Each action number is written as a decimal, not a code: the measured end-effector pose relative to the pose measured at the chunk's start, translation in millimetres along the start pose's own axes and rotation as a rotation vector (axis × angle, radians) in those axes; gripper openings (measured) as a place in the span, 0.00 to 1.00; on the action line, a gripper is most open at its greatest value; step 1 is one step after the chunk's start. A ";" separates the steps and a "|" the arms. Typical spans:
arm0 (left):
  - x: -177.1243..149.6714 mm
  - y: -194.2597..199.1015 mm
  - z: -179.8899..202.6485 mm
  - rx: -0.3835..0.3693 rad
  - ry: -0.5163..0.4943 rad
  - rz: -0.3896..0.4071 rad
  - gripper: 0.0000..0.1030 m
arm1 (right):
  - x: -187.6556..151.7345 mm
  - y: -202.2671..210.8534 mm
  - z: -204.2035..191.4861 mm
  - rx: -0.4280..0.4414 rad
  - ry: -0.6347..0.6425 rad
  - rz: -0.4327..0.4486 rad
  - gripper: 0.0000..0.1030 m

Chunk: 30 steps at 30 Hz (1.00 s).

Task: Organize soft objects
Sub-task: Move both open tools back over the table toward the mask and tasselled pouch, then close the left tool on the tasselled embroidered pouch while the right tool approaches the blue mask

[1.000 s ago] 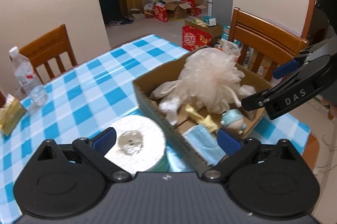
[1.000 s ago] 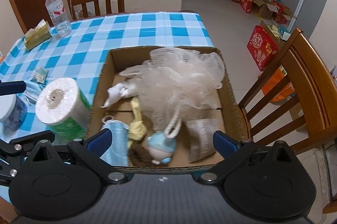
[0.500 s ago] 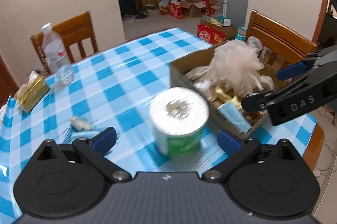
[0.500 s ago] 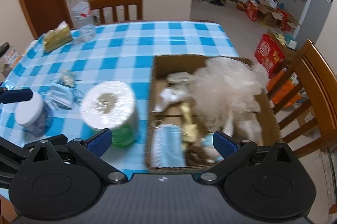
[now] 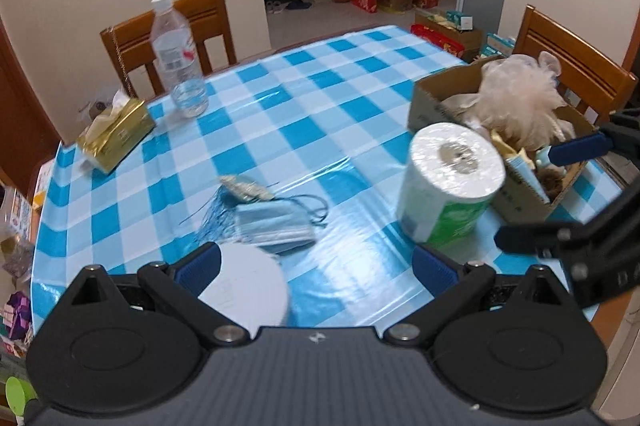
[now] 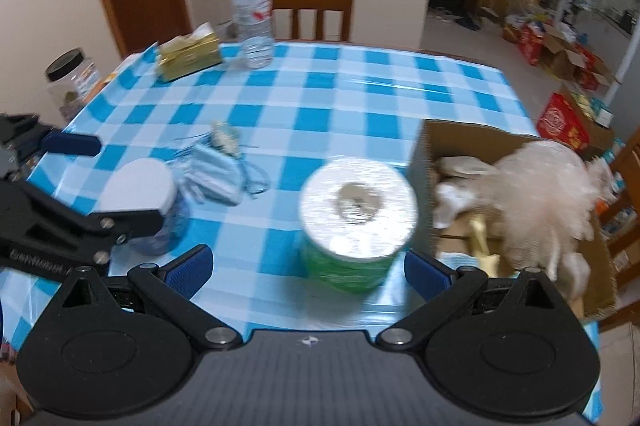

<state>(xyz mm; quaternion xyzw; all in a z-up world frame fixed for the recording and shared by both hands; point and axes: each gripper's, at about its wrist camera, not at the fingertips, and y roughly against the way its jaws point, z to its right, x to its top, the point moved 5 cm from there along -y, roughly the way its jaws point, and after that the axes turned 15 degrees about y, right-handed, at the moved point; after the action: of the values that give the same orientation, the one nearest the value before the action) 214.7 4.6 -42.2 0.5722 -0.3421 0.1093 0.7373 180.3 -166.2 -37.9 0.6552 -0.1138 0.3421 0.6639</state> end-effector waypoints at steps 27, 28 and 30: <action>72.4 -89.3 -48.7 0.073 0.179 -0.188 0.98 | 49.5 -87.4 -68.8 0.138 0.406 0.050 1.00; 76.0 -96.1 -49.5 0.075 0.183 -0.196 0.98 | 50.4 -90.2 -69.4 0.131 0.414 0.051 1.00; 81.4 -108.9 -52.0 0.078 0.192 -0.212 0.97 | 51.0 -95.7 -71.6 0.125 0.437 0.050 0.98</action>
<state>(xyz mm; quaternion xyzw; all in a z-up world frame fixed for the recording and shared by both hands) 355.0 -1.3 -80.4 0.6201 -0.2034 0.0983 0.7513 254.5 -73.9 -91.4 0.6023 0.0381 0.4986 0.6222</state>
